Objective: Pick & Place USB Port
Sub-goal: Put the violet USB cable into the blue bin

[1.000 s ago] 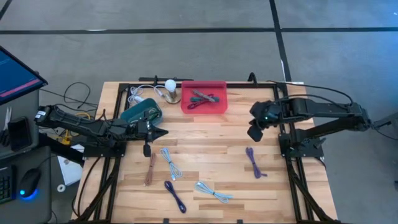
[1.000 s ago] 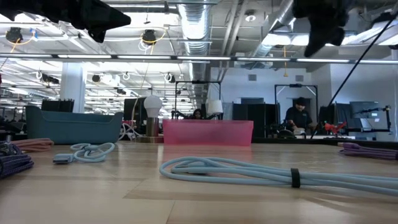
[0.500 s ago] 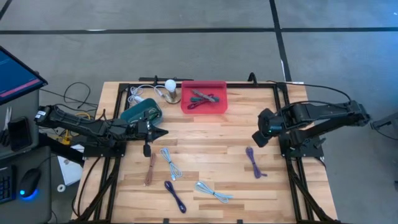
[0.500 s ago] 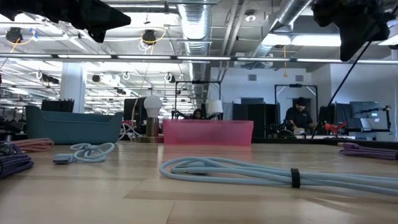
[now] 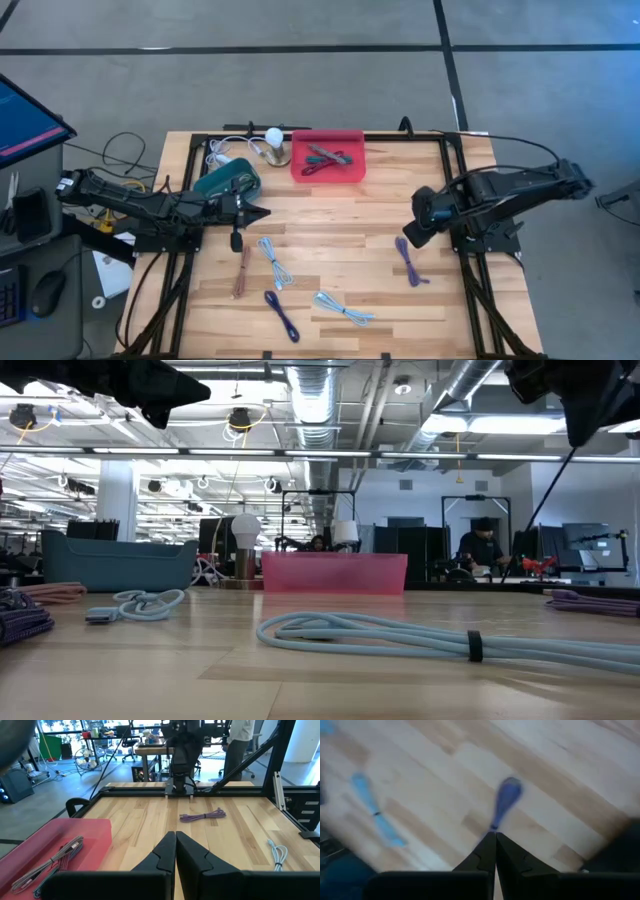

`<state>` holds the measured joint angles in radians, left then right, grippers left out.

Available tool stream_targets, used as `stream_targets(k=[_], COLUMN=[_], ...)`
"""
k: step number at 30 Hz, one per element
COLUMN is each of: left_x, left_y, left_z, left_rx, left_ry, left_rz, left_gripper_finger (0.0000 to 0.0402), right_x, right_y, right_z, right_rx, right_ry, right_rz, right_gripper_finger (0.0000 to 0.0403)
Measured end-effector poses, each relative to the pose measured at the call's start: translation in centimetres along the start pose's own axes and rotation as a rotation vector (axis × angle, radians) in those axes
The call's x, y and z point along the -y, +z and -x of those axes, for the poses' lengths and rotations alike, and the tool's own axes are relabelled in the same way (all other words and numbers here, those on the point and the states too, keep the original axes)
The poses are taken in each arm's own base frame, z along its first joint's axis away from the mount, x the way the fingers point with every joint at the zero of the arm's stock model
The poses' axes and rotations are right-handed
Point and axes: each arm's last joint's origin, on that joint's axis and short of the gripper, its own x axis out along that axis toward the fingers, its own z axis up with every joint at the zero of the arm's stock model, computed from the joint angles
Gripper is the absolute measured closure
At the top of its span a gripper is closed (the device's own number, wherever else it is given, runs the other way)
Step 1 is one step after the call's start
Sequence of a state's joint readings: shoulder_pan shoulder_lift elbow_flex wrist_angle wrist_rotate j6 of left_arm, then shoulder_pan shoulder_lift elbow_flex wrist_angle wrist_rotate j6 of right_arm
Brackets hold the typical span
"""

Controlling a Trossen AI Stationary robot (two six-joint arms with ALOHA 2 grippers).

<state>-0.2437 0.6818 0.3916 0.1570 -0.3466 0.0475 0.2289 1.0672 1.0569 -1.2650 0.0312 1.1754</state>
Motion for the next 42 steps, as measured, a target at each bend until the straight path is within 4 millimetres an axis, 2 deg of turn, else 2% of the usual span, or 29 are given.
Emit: stream_targets(k=[7, 22, 27, 33, 37, 42], left_x=[0.0, 0.0, 0.0, 0.0, 0.0, 0.0], left_y=[0.0, -0.1, -0.1, -0.1, -0.1, -0.1], left_z=[0.0, 0.0, 0.0, 0.0, 0.0, 0.0], left_rx=[0.000, -0.005, -0.007, -0.007, -0.007, -0.007], left_ry=[0.000, 0.000, 0.000, 0.000, 0.000, 0.000], left_rz=[0.000, -0.002, -0.002, -0.002, 0.001, 0.001], left_gripper_finger=[0.0389, 0.0389, 0.0389, 0.0389, 0.0389, 0.0389], right_x=[-1.1, -4.4, -5.5, -6.1, -6.0, -5.1], right_y=[-0.4, -1.4, -1.7, -1.8, -2.0, -2.8], right_z=[-2.4, -8.7, -10.7, -12.3, -13.2, -15.5], right_rx=[-0.059, -0.132, -0.143, -0.154, -0.166, -0.197], right_ry=[-0.188, -0.436, -0.440, -0.443, -0.438, -0.357], right_rz=[-0.014, 0.122, 0.178, 0.210, 0.207, 0.165], right_gripper_finger=[0.0354, 0.0241, 0.0236, 0.0252, 0.0262, 0.0266])
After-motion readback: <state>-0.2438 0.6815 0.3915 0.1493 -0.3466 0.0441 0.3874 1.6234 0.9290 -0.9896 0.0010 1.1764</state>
